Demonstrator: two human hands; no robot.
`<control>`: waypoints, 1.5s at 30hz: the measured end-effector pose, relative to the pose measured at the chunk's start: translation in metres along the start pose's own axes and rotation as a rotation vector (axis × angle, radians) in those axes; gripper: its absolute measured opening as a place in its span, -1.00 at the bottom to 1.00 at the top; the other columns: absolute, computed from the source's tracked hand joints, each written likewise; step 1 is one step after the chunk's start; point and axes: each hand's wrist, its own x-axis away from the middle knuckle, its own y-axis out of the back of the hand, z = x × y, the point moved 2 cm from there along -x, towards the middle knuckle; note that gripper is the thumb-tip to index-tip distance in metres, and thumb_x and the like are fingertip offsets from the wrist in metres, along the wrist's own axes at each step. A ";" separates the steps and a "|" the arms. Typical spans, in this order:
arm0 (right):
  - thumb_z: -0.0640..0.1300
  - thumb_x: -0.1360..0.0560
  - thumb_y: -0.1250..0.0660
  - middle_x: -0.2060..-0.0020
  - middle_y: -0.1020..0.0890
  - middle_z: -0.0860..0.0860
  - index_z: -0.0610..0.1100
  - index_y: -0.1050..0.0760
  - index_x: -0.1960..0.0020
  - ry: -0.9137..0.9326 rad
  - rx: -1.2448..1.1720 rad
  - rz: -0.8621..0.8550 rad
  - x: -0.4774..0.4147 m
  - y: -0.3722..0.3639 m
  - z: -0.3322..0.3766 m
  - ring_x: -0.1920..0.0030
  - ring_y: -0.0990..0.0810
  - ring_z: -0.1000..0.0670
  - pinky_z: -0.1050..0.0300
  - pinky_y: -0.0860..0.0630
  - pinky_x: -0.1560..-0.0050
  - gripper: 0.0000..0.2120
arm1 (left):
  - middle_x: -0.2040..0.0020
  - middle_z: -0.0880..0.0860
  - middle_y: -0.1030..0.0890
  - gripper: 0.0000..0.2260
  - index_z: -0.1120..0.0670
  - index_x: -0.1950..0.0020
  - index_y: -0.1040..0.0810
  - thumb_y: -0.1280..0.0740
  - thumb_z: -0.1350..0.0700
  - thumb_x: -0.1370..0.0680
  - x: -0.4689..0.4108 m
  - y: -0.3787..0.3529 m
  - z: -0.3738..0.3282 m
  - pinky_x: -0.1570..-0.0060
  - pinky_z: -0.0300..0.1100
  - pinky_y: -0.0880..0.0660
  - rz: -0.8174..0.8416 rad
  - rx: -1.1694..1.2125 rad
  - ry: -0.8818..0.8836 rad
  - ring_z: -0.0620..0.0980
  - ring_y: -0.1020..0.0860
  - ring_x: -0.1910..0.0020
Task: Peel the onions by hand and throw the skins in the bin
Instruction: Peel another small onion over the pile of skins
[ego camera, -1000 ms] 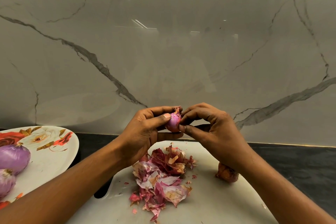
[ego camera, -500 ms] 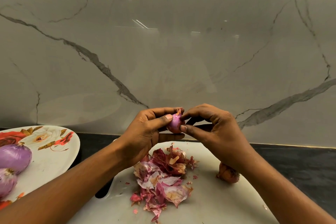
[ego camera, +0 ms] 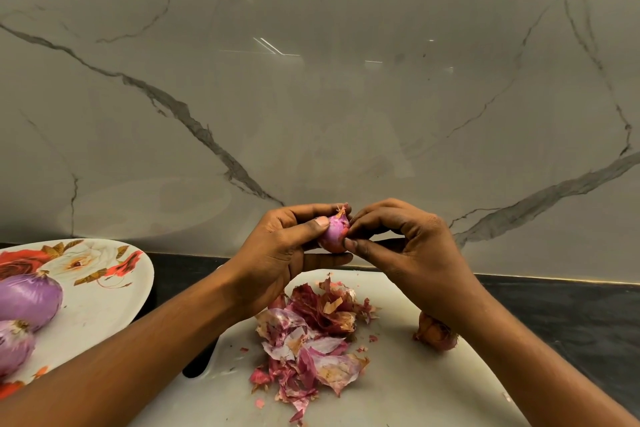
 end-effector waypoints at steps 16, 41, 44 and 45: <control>-0.25 -0.50 -0.54 -0.03 -0.65 0.14 -0.08 -0.73 -0.04 0.038 -0.005 0.002 0.001 -0.003 -0.001 -0.09 -0.68 0.08 0.22 -0.67 -0.05 -0.85 | -0.24 0.22 -0.69 -0.74 0.21 -0.31 -0.64 -0.24 0.26 -0.68 0.003 -0.002 -0.005 -0.08 0.10 -0.70 0.019 0.000 0.001 0.28 -0.69 -0.17; -0.14 -0.53 -0.52 -0.06 -0.64 0.19 0.00 -0.66 -0.21 0.081 0.008 0.026 0.000 -0.003 -0.004 -0.14 -0.66 0.08 0.13 -0.67 -0.13 -0.73 | -0.23 0.23 -0.69 -0.73 0.19 -0.30 -0.65 -0.21 0.26 -0.71 0.004 -0.002 -0.004 -0.09 0.06 -0.69 0.052 -0.011 0.006 0.23 -0.69 -0.16; -0.14 -0.54 -0.52 -0.07 -0.63 0.17 -0.03 -0.66 -0.25 0.111 0.028 0.041 0.000 -0.002 -0.004 -0.13 -0.66 0.08 0.15 -0.67 -0.15 -0.71 | -0.20 0.21 -0.71 -0.73 0.17 -0.29 -0.66 -0.21 0.25 -0.70 0.004 -0.003 -0.005 -0.05 0.01 -0.70 0.058 -0.019 0.008 0.21 -0.71 -0.14; -0.13 -0.54 -0.51 -0.07 -0.63 0.16 -0.04 -0.66 -0.25 0.125 0.034 0.038 0.000 -0.001 -0.004 -0.12 -0.67 0.07 0.13 -0.67 -0.15 -0.71 | -0.20 0.21 -0.71 -0.73 0.17 -0.28 -0.66 -0.21 0.25 -0.69 0.004 -0.003 -0.005 -0.05 0.00 -0.70 0.061 -0.018 0.008 0.21 -0.71 -0.14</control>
